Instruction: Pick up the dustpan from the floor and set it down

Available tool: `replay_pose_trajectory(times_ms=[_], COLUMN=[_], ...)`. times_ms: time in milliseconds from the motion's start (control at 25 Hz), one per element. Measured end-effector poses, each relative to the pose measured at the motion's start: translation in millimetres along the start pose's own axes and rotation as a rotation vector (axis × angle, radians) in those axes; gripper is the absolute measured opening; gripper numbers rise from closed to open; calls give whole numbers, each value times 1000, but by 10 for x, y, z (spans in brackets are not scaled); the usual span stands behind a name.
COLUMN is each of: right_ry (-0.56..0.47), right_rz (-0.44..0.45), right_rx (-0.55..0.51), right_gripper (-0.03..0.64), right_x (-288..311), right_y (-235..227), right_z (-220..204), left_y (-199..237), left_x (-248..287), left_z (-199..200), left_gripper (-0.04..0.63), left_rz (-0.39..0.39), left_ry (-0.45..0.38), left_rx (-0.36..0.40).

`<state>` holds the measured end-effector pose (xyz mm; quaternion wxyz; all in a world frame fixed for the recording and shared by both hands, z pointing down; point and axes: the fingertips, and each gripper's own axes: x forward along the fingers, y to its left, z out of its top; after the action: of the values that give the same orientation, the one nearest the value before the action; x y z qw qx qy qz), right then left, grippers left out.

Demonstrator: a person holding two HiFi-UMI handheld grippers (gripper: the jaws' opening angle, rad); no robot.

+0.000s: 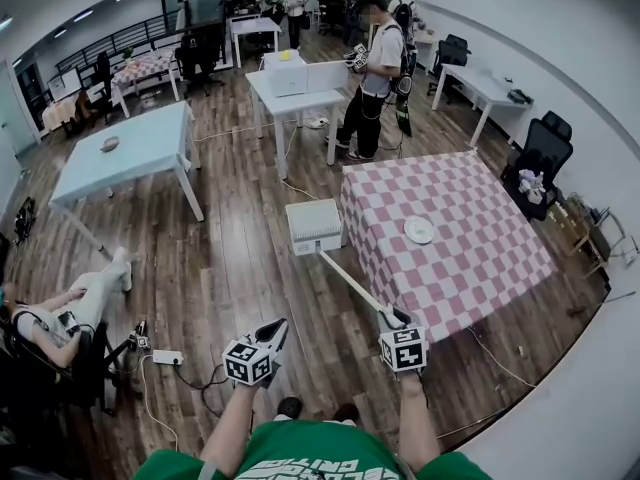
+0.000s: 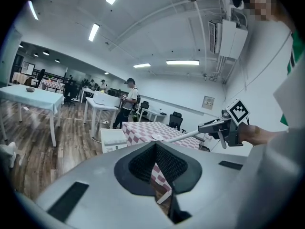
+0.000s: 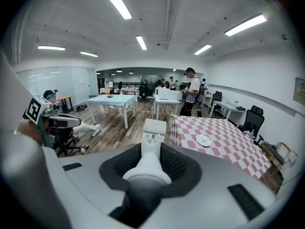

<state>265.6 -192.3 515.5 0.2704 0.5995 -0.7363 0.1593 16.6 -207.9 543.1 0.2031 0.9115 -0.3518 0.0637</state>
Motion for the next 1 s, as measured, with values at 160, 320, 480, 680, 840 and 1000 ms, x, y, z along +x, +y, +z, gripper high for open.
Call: replay_pose_trajectory(times_ms=[160,320,480,680,840,1000], right_ry=[-6,-6,-6,2,14,31], right_rz=[-5,-10,-8,-1,9,15], right_rx=[7,1,-2,0,-5,-6], right_gripper=[110,110,110,112,112,112], right_x=[-36,-42,-49,-31,-16,3], right_y=[-14,-19,-2,-5,2,47], right_z=[9,-2,-3,-78,-132,-199], left_y=[-53,-114,-145,-147,-181,-184], left_x=[24,52,43,35,30,13], left_z=[44,19,15,9,-11,-45], left_gripper=[3,3,3,3,3,3], left_rz=[0,-7,-5,-7,-4,-2], left_ry=[-6,-5,-1,-19,-15,-14], left_rx=[20,28,30,-14,-14,-21])
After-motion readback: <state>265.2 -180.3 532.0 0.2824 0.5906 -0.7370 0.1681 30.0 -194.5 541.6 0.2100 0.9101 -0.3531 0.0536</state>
